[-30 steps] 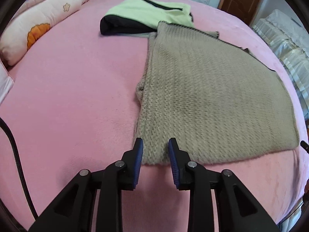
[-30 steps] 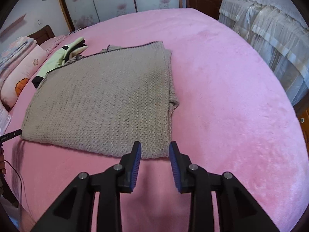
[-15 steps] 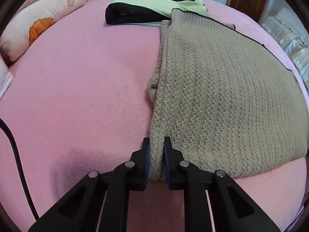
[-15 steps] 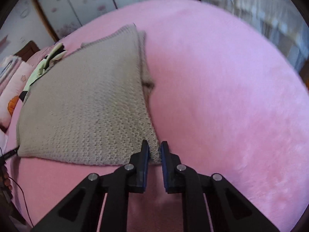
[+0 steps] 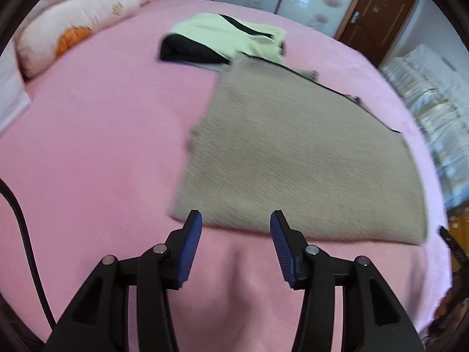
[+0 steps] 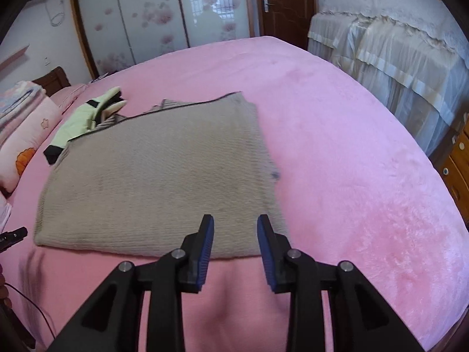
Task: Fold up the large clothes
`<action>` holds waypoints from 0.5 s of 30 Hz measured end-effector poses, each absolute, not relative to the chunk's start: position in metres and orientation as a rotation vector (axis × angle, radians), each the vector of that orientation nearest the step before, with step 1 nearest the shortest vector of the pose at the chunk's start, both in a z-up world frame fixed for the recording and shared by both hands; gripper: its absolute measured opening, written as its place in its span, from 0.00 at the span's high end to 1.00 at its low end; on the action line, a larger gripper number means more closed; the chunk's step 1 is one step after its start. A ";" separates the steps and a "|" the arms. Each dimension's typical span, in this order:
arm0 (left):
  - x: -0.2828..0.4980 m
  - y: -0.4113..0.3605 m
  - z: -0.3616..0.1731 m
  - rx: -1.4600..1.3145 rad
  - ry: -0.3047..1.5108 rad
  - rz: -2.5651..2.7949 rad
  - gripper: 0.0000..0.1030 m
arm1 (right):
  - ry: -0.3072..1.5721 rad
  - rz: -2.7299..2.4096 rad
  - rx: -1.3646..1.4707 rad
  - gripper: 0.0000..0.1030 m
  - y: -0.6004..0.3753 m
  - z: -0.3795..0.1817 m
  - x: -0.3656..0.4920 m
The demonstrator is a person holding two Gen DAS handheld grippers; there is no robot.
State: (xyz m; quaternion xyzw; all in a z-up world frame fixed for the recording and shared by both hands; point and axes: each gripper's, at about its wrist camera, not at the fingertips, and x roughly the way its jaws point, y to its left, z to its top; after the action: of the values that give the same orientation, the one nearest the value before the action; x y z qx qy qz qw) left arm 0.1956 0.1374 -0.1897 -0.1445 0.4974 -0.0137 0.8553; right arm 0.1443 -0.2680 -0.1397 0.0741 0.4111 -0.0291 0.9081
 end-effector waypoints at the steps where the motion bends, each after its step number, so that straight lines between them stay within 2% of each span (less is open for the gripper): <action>1: 0.193 0.133 -0.196 -0.340 1.056 -0.051 0.54 | 0.840 -0.038 0.165 0.70 -0.259 -0.138 0.143; 8: 0.184 0.132 -0.251 -0.625 1.115 -0.167 0.54 | 0.773 0.057 0.130 0.70 -0.180 -0.144 0.139; 15: 0.194 0.156 -0.273 -0.817 1.003 -0.209 0.54 | 0.789 0.150 0.121 0.70 -0.143 -0.157 0.140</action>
State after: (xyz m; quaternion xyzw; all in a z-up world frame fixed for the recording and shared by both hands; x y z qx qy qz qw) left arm 0.1943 0.1555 -0.2729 -0.3798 0.4662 -0.0970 0.7931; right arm 0.1395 -0.1430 -0.1572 0.0587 0.3837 0.0732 0.9187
